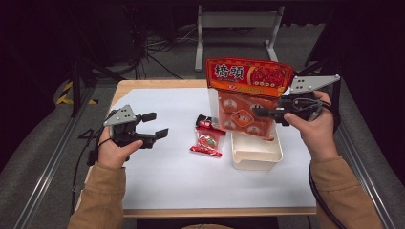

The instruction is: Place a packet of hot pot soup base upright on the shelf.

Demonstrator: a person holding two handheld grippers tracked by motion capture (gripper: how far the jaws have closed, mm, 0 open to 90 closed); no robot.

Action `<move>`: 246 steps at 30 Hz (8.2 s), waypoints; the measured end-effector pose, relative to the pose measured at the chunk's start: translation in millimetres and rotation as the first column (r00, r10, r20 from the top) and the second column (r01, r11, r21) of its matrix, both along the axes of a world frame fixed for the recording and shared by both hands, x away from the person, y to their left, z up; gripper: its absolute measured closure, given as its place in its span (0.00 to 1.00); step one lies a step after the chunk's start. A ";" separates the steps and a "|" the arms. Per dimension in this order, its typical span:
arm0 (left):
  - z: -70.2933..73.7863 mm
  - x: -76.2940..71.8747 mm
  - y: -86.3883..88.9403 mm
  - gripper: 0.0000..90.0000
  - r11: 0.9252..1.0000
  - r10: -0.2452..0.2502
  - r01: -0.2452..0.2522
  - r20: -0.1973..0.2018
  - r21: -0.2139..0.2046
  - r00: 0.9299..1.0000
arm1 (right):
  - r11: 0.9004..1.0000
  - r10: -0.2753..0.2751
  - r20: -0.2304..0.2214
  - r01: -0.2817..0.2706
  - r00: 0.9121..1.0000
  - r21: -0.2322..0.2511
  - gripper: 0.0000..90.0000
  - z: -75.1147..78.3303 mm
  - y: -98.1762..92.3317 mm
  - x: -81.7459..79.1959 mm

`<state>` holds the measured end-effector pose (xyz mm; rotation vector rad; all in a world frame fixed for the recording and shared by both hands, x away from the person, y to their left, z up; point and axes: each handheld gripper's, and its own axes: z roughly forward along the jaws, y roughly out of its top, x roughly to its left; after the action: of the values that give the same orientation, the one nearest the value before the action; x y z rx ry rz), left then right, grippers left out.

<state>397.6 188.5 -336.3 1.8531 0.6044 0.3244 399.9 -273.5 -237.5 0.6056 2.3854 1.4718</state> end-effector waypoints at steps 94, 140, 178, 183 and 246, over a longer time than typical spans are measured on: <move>-15.8 7.0 -0.8 0.25 1.000 -0.002 0.004 -0.058 0.027 0.998 | 0.914 -0.396 0.068 0.400 0.916 -0.064 0.77 -86.9 -15.7 -12.0; -27.3 26.0 -15.9 0.22 0.999 0.005 -0.001 -0.088 0.041 0.996 | 0.923 -0.366 -0.101 0.375 0.925 0.085 0.49 -122.2 -59.3 -12.8; -35.0 77.3 -63.5 0.30 1.000 -0.009 0.010 -0.110 0.011 0.994 | 0.884 -0.462 -0.053 0.465 0.885 0.047 0.35 -121.5 -113.0 -30.8; -33.8 89.8 -75.9 0.32 0.998 -0.012 0.018 -0.110 0.055 0.994 | 0.887 -0.456 -0.056 0.459 0.888 0.048 0.35 -121.9 -112.4 -27.2; -105.5 152.3 -129.1 0.51 0.990 0.023 0.017 -0.273 0.143 0.962 | 0.897 -0.440 -0.070 0.442 0.895 0.012 0.34 -136.1 -114.4 -28.2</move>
<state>549.9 59.4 -441.8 2.0550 0.7899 0.1150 371.7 -388.0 -373.6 1.1324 2.0818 1.2974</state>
